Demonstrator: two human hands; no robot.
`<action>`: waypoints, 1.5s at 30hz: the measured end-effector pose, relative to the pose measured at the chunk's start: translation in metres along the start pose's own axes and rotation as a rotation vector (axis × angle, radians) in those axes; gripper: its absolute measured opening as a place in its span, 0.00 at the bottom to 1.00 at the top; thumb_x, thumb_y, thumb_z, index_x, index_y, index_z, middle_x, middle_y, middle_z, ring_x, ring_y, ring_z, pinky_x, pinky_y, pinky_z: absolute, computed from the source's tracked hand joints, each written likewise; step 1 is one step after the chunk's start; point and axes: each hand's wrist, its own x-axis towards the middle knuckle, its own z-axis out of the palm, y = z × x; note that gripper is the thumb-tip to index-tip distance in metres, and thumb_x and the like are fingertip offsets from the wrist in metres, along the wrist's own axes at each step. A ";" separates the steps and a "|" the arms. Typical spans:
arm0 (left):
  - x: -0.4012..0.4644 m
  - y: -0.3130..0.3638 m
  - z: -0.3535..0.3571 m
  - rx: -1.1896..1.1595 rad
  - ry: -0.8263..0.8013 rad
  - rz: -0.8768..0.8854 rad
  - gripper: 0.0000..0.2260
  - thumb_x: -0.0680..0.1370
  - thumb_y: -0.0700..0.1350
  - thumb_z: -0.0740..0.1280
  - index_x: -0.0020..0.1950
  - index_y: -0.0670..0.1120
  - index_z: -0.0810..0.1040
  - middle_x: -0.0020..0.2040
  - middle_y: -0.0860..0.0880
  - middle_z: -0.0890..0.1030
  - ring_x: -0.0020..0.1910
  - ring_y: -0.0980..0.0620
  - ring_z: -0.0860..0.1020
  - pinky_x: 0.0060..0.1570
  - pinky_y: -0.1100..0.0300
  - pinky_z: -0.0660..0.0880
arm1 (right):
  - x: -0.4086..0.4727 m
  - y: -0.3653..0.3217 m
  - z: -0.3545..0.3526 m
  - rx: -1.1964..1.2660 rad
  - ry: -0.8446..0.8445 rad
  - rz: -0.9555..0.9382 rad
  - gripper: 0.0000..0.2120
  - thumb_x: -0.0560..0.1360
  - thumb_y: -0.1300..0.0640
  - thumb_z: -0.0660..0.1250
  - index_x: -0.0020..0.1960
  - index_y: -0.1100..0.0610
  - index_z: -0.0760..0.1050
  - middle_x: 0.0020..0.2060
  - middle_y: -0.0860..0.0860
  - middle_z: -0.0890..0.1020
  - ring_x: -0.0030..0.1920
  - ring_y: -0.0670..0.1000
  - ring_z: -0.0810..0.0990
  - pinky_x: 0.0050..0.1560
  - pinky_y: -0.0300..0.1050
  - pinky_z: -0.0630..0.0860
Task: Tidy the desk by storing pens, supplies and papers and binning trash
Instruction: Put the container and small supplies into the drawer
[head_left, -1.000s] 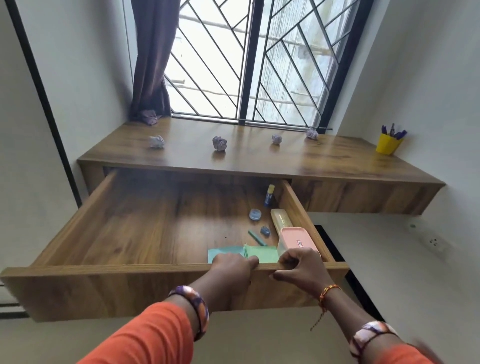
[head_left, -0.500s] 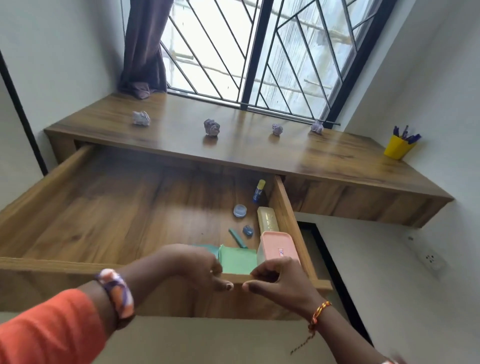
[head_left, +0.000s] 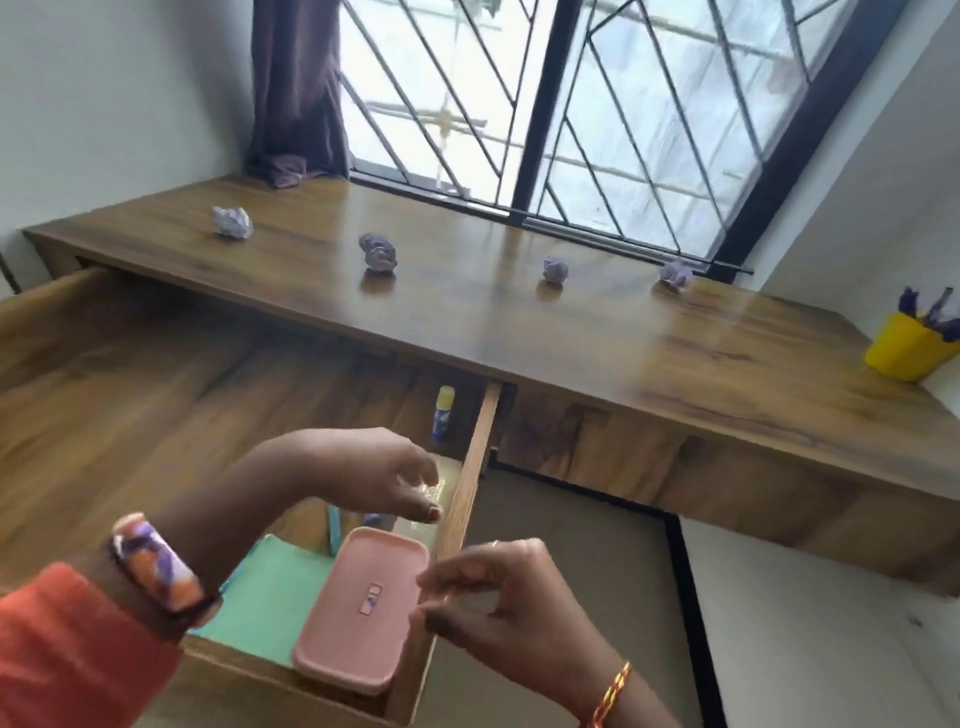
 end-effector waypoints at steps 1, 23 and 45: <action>0.002 0.005 0.004 -0.031 0.055 -0.033 0.22 0.76 0.55 0.63 0.68 0.49 0.69 0.63 0.51 0.75 0.53 0.57 0.75 0.48 0.68 0.72 | 0.002 0.006 -0.004 -0.013 -0.053 -0.032 0.13 0.65 0.49 0.75 0.46 0.54 0.83 0.40 0.49 0.86 0.42 0.43 0.83 0.47 0.39 0.80; -0.062 -0.070 0.117 -0.741 1.144 -1.240 0.45 0.75 0.49 0.67 0.74 0.36 0.36 0.70 0.30 0.61 0.68 0.33 0.66 0.64 0.43 0.66 | 0.043 -0.026 0.072 -0.396 -0.603 -0.662 0.08 0.67 0.63 0.67 0.45 0.58 0.76 0.44 0.59 0.78 0.45 0.60 0.76 0.40 0.46 0.70; 0.066 -0.131 -0.008 0.102 0.530 -0.389 0.52 0.53 0.80 0.33 0.62 0.49 0.15 0.59 0.45 0.12 0.58 0.49 0.13 0.51 0.51 0.13 | 0.176 0.022 -0.014 -0.838 -0.116 -0.213 0.32 0.69 0.52 0.68 0.70 0.46 0.60 0.71 0.51 0.61 0.71 0.53 0.59 0.70 0.50 0.57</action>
